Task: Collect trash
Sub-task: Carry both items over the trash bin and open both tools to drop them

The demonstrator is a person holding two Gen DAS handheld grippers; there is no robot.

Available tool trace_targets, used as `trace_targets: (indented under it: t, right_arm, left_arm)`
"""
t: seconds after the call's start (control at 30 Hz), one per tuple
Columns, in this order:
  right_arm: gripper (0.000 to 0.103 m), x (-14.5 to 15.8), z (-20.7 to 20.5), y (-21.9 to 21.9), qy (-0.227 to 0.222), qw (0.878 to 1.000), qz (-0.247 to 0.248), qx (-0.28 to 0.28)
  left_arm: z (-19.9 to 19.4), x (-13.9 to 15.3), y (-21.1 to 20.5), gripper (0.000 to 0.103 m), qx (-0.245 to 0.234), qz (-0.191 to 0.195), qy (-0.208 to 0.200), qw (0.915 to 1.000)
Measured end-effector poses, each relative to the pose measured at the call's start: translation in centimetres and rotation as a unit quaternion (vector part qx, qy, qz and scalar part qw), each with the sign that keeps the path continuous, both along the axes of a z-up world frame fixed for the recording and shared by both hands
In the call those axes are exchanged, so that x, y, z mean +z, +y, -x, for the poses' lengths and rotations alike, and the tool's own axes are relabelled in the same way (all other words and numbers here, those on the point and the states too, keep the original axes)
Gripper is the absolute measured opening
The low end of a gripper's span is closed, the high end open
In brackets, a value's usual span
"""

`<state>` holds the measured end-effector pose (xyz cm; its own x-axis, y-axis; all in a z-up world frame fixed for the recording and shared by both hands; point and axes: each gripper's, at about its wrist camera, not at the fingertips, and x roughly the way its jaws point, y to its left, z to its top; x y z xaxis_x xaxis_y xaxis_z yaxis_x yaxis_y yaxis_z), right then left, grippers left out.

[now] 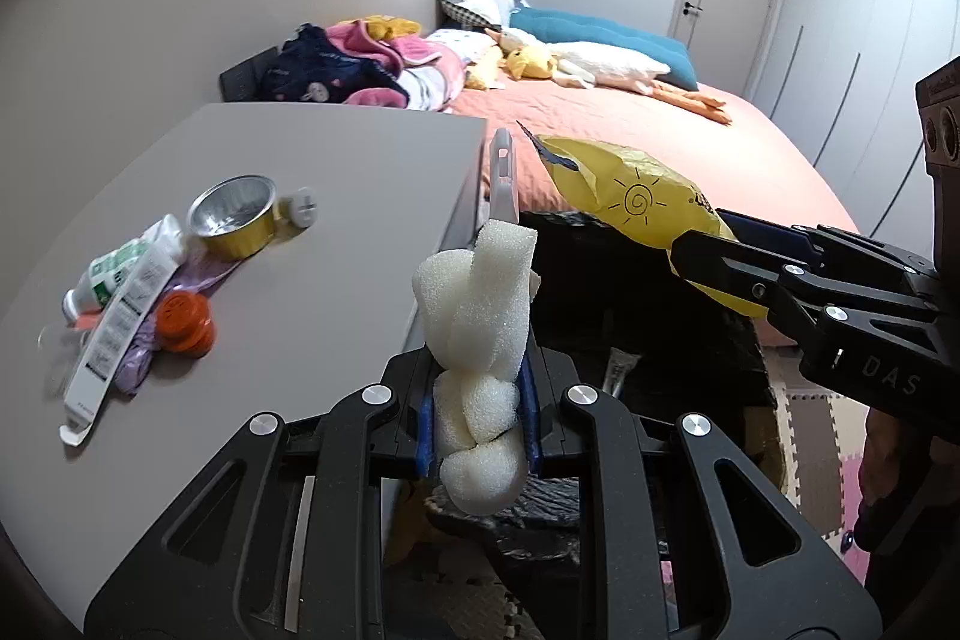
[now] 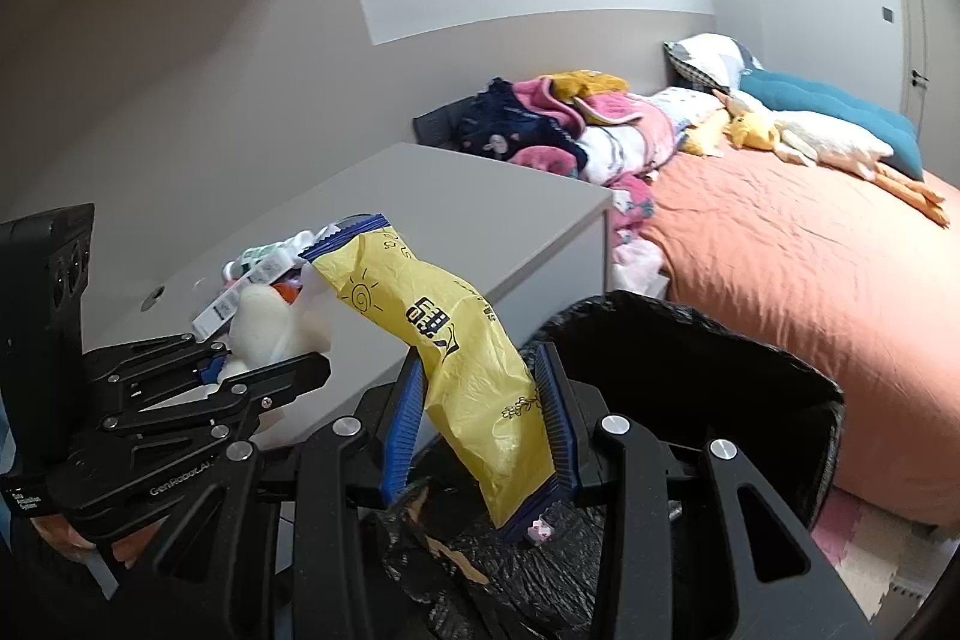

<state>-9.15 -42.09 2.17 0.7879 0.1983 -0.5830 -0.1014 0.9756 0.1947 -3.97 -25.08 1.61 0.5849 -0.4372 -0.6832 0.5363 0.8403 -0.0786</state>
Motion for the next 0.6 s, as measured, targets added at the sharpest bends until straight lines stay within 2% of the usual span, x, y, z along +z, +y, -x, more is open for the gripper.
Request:
trace_targets:
  t: [0.37,0.6]
  right_arm:
    - [0.039,-0.5,1.6,-4.4,0.005,0.999,-0.011,-0.052]
    - [0.039,-1.1,2.4,-6.7,0.015,0.996,-0.013,-0.082]
  left_arm:
    - [0.8,-0.5,-4.9,0.021,-0.054,-0.006,0.007,0.9985]
    - [0.9,-1.3,-7.3,0.021,-0.084,-0.002,0.025,0.9962]
